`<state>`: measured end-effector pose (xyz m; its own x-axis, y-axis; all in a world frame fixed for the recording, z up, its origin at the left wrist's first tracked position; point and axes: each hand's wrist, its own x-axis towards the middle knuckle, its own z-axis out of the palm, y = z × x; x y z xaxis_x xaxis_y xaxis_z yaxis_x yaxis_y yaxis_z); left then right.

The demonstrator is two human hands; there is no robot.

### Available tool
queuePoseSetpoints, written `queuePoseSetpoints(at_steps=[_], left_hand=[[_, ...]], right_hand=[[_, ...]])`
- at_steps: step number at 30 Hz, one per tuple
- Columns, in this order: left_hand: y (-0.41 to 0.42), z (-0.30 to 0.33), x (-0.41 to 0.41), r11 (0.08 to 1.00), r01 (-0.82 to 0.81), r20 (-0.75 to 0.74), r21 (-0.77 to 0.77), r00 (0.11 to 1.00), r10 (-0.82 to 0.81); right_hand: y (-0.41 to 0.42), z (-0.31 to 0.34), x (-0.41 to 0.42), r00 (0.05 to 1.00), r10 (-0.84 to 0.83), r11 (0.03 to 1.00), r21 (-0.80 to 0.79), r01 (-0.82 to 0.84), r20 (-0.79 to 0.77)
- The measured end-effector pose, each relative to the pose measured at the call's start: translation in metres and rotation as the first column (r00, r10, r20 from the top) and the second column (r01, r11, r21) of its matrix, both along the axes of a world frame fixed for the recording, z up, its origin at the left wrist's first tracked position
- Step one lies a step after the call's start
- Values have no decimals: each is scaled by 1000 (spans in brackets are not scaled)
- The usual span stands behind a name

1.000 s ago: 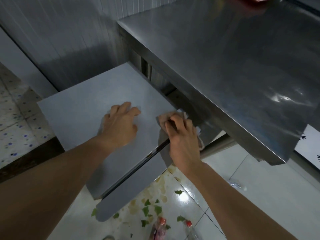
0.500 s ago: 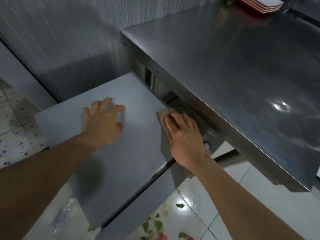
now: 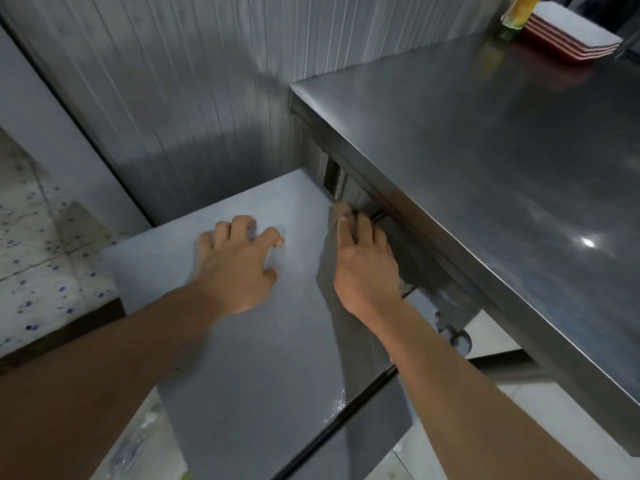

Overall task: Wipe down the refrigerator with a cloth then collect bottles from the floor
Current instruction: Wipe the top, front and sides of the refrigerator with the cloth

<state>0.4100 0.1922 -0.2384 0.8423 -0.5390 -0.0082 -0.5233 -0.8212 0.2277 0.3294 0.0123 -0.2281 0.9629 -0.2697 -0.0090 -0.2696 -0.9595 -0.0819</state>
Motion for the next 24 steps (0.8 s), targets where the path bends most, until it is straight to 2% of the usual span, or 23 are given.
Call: queuePoseSetpoints(at_steps=[2, 4, 7, 13, 19, 24], left_hand=[[7, 0, 3, 999, 30, 29, -15, 999, -29], [14, 1, 11, 999, -28, 49, -26, 998, 30], [21, 3, 24, 989, -151, -2, -13, 989, 151], [26, -1, 24, 994, -112, 79, 6, 991, 111], [30, -2, 26, 997, -78, 100, 26, 992, 75], [30, -2, 26, 997, -72, 127, 29, 990, 67]], right_hand=[[5, 0, -31, 1000, -14, 1000, -6, 14, -9], [5, -3, -40, 999, -25, 1000, 3, 25, -24], [3, -4, -13, 999, -41, 999, 29, 42, -6], [6, -7, 49, 999, -30, 998, 53, 28, 43], [15, -8, 117, 992, 105, 994, 26, -107, 72], [7, -7, 151, 948, 305, 951, 33, -309, 87]])
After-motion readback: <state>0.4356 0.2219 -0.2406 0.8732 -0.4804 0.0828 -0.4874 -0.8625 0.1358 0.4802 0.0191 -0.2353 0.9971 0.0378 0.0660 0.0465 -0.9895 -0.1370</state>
